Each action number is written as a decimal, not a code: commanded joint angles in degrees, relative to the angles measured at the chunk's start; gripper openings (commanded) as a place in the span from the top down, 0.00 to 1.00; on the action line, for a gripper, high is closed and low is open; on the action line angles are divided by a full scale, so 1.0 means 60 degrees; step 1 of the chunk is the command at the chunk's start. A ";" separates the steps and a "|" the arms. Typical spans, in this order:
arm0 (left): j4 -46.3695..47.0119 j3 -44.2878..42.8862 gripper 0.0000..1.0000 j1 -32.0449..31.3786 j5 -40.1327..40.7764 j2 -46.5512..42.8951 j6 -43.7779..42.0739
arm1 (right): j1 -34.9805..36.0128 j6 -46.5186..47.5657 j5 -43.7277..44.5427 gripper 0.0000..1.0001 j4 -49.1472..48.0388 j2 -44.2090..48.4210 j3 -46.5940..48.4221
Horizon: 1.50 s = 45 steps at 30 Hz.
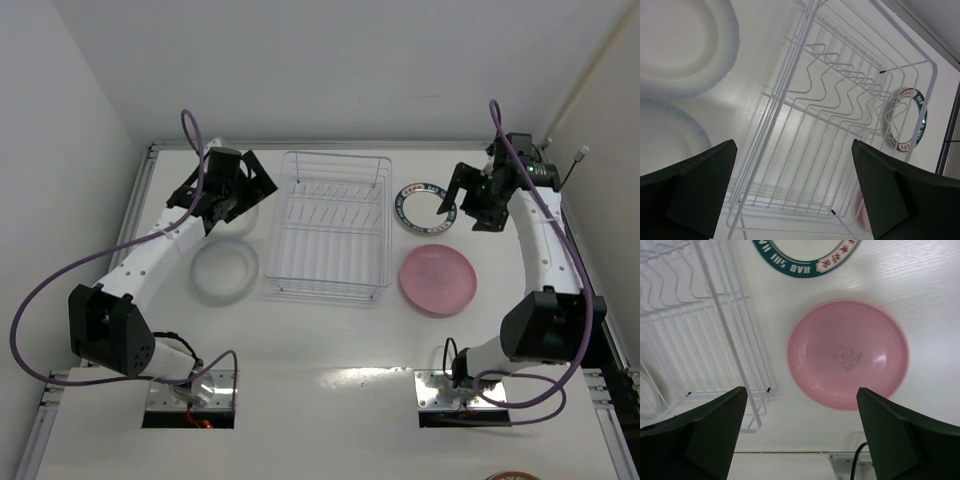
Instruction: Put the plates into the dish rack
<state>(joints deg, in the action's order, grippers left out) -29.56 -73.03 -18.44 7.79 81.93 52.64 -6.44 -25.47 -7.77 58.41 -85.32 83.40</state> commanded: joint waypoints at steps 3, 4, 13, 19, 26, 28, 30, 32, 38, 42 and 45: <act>0.0842 -0.0381 0.00 -0.0252 0.0559 -0.0851 -0.0849 | -0.0772 -0.0746 0.0667 0.03 0.0109 -0.0456 0.0720; 0.0739 -0.0381 0.00 -0.0397 0.0837 -0.1345 -0.0936 | -0.0947 -0.0938 0.0404 0.03 -0.0080 -0.0545 0.0720; 0.2421 0.2983 0.00 -0.0373 0.0974 -0.4440 -0.1407 | -0.2106 -0.1661 -0.1913 0.02 -0.1213 -0.3632 0.2675; 0.2570 0.2990 0.00 -0.0034 0.1030 -0.3813 -0.1845 | -0.2208 -0.2183 -0.1648 0.02 -0.1546 -0.6181 0.3986; 0.1983 0.2314 0.00 0.0187 0.1133 -0.2333 -0.1845 | -0.2106 -0.2141 -0.1005 0.05 -0.1618 -0.7576 0.3800; 0.1983 0.2095 0.00 0.0274 0.1133 -0.2215 -0.2137 | -0.2003 -0.2141 -0.1209 0.09 -0.1941 -0.7577 0.3373; 0.1793 0.1889 0.00 0.0275 0.1234 -0.2083 -0.2386 | -0.1873 -0.2229 -0.1298 0.16 -0.2191 -0.7577 0.3138; 0.1792 0.1787 0.00 0.0275 0.1395 -0.1980 -0.2474 | -0.1769 -0.2141 -0.1298 0.22 -0.2351 -0.7665 0.3137; 0.1704 0.1787 0.00 0.0552 0.1499 -0.2068 -0.2475 | -0.1461 -0.2141 -0.2190 0.48 -0.3230 -0.7942 0.2362; 0.2010 0.1961 0.00 0.0553 0.1601 -0.2258 -0.2767 | -0.1461 -0.2039 -0.2558 0.73 -0.3466 -0.8177 0.2448; 0.2100 0.2065 0.00 0.0553 0.1806 -0.2376 -0.2768 | -0.1461 -0.1820 -0.2456 0.99 -0.3146 -0.8121 0.2683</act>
<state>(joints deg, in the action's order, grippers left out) -19.88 -60.64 -15.66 16.56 69.87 37.50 -15.99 -37.63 -22.96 40.47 -133.19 98.78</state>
